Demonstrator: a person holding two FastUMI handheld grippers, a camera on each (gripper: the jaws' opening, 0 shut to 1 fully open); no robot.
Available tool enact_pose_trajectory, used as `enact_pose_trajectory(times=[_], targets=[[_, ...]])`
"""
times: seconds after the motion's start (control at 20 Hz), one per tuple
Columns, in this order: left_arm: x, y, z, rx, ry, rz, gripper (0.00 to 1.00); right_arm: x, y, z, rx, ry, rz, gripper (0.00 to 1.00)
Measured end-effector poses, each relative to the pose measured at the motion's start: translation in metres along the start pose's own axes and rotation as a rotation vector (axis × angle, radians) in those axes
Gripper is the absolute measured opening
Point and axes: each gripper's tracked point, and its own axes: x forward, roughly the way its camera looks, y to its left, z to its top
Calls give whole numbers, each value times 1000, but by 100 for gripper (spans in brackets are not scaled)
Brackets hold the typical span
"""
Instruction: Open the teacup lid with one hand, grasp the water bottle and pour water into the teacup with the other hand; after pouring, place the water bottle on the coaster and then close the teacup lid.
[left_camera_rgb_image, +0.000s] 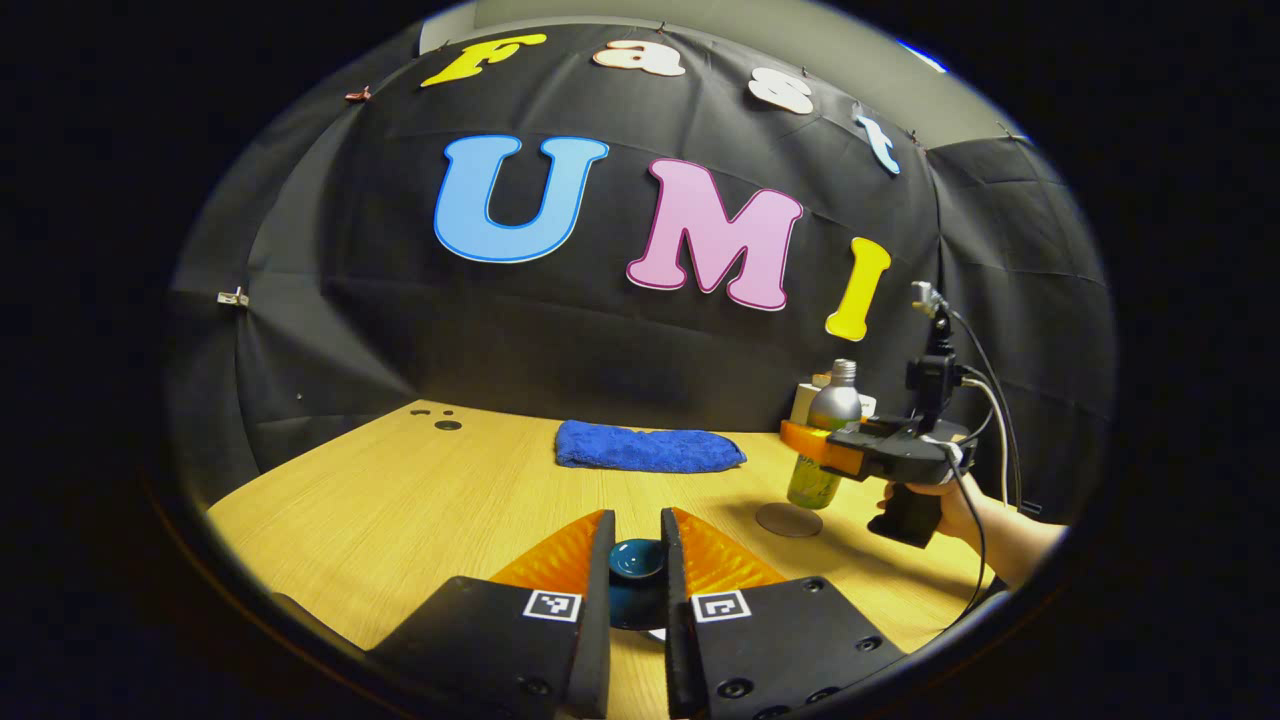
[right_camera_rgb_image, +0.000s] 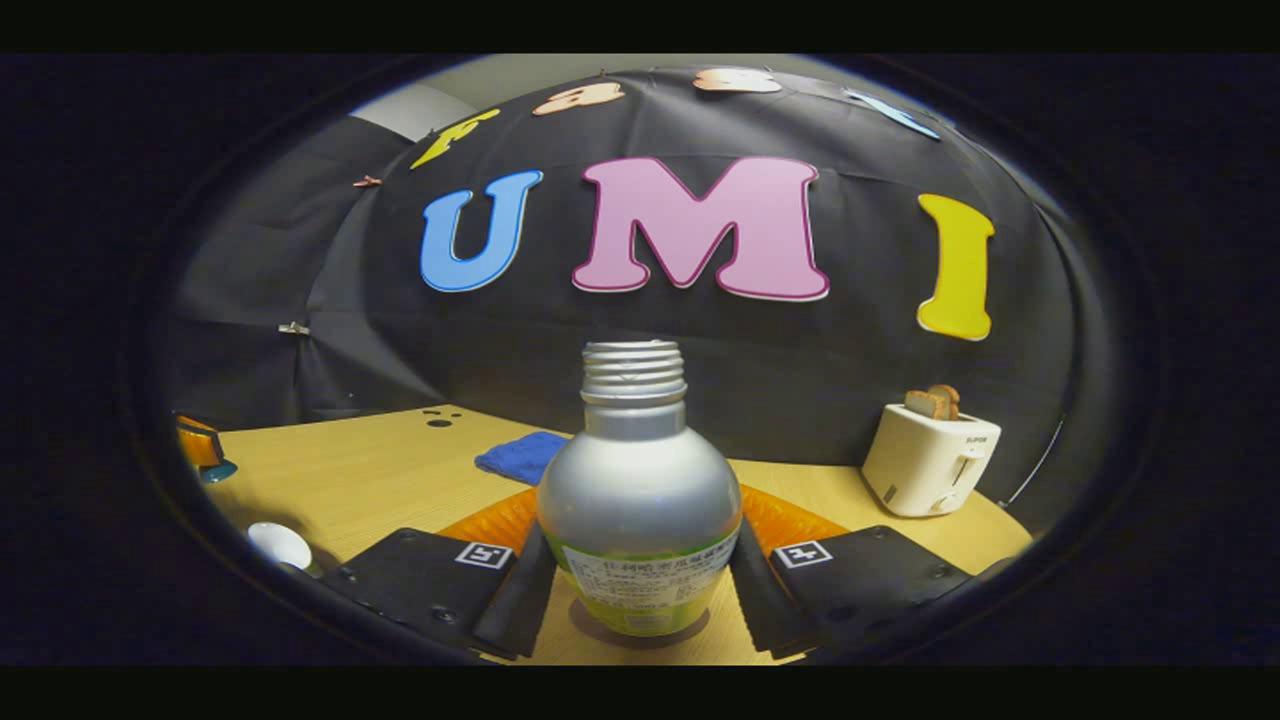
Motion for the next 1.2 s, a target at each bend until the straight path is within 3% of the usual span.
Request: enact_pose_trajectory(times=[0.1,0.2,0.85,0.95,1.05,1.2], targets=[[-2,4,0,6,-5,6,26,8,-4,-9,34,-5,-11,80],[-3,10,1,8,-9,19,26,13,-13,-24,-12,17,-38,80],[-4,11,-2,8,-2,26,26,8,-10,-50,31,64,-23,84],[-5,10,-2,9,0,27,26,4,-12,-42,28,32,-31,89],[-6,7,-1,14,0,26,26,3,-14,-43,33,37,-36,100],[-7,8,2,29,-2,36,26,-7,-14,-47,27,68,-49,100]])
